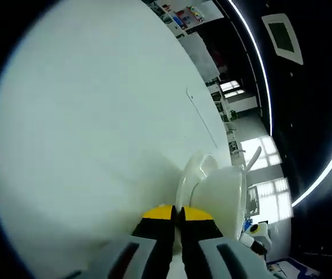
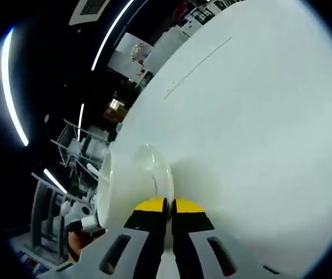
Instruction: Tidy tabletop coffee trays, cups and spoons，present forward
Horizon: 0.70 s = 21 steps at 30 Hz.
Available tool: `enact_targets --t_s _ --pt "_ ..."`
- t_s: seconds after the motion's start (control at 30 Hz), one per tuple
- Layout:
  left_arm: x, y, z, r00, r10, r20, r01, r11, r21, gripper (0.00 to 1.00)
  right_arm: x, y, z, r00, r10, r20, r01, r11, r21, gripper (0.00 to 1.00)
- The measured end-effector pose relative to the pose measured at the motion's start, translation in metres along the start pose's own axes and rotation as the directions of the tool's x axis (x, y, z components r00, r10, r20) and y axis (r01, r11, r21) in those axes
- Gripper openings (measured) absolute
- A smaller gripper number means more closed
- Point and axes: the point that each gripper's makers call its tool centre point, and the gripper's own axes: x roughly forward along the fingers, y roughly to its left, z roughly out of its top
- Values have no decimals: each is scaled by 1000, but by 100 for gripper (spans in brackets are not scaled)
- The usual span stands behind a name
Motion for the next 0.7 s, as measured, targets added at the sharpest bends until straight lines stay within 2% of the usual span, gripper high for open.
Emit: enact_targets --t_s 0.33,0.57,0.7 --pt "23 -3 32 1000 10 27 -9 1000 -15 5 28 -1 33 1000 -9 19 9 1000 -10 4" --pt "39 -4 56 998 26 52 -25 1000 -11 5 50 -4 53 999 -5 35 4 1000 15 4" --pt "47 -1 64 998 32 57 -31 999 -22 5 61 -5 62 1000 -4 30 3 999 32 4"
